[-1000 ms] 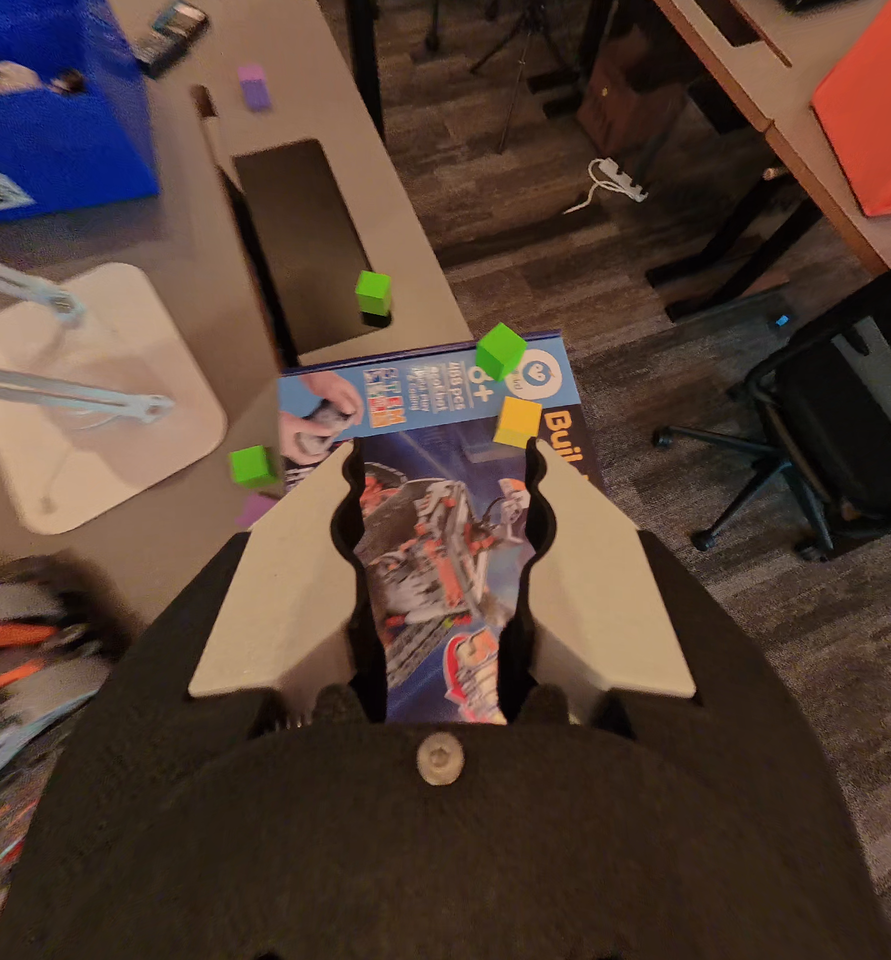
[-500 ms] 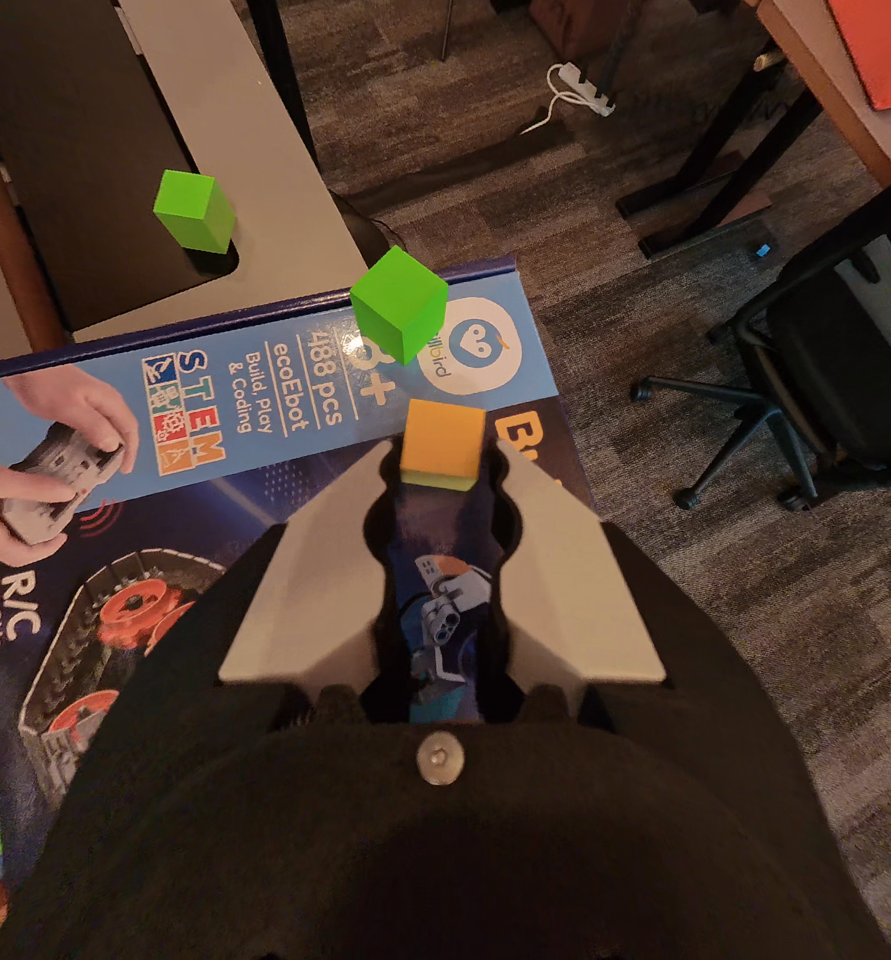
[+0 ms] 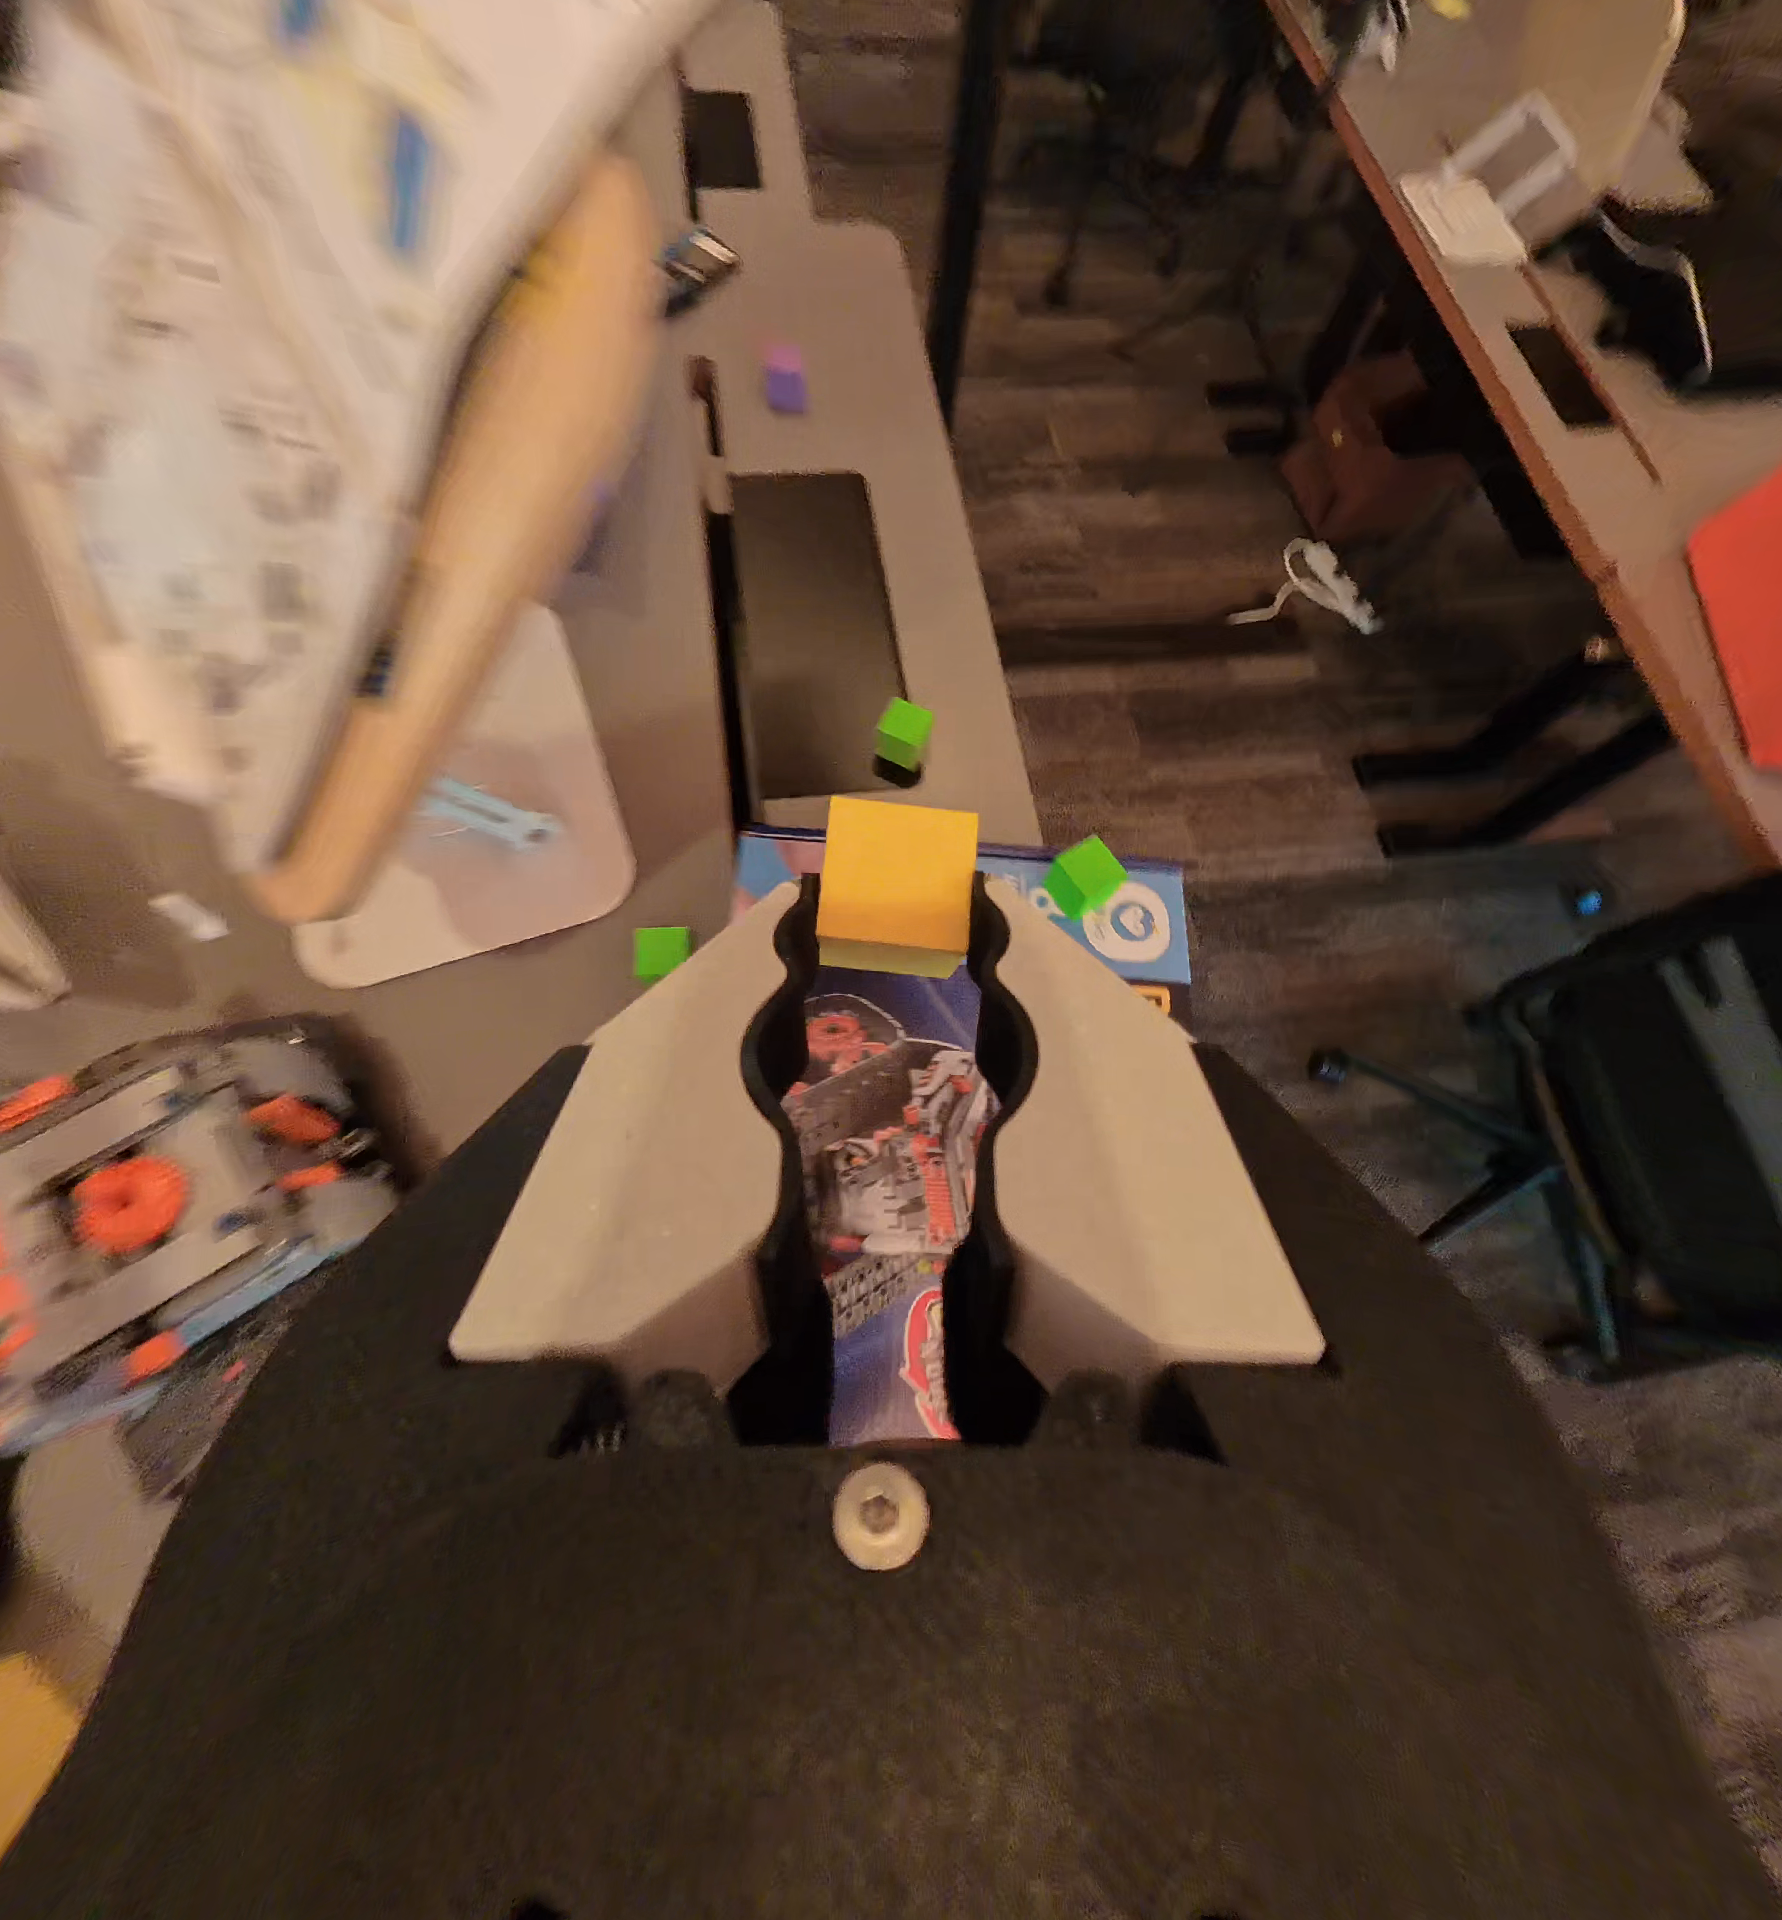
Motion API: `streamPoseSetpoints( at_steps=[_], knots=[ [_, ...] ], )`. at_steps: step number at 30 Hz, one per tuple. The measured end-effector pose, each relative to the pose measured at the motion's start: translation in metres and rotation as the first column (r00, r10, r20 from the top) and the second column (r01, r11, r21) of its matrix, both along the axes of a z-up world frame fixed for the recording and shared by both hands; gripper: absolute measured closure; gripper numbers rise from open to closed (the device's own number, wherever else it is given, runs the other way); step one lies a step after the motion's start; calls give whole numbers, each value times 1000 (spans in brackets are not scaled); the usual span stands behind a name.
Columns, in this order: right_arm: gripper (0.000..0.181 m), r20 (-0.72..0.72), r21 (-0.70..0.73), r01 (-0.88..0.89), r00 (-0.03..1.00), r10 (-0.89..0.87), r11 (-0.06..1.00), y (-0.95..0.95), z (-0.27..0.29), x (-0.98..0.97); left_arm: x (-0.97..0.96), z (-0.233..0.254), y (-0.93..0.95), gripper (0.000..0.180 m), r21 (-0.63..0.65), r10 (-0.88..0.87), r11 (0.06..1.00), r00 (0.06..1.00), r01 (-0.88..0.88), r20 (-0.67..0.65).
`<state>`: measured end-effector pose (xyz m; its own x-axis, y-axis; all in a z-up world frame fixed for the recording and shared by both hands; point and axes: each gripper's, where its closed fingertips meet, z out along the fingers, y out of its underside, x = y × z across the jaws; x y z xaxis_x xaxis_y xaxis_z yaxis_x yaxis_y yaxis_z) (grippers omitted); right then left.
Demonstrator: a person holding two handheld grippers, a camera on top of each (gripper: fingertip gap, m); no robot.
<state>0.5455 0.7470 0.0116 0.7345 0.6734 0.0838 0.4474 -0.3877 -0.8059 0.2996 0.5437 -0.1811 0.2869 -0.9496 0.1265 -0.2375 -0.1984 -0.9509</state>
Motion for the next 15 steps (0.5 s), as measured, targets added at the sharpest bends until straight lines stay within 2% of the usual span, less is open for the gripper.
streamPoseSetpoints(
  at_steps=[7, 10, 15],
  knots=[
    [154, 65, 81, -303, 952, 299, 949, -124, 112, -48, -1, -2, 1, 180, 0, 9, 1000, 1000, -9, -10],
    [154, 90, 83, -434, 900, 427, 897, -172, 136, -67, -2, -2, 1, 180, 4, 15, 1000, 1000, -15, -11],
    [154, 142, 39, -544, 833, 535, 838, -219, 145, -88, -2, -5, 2, 180, 1, 20, 1000, 1000, -20, -19]
  ],
)
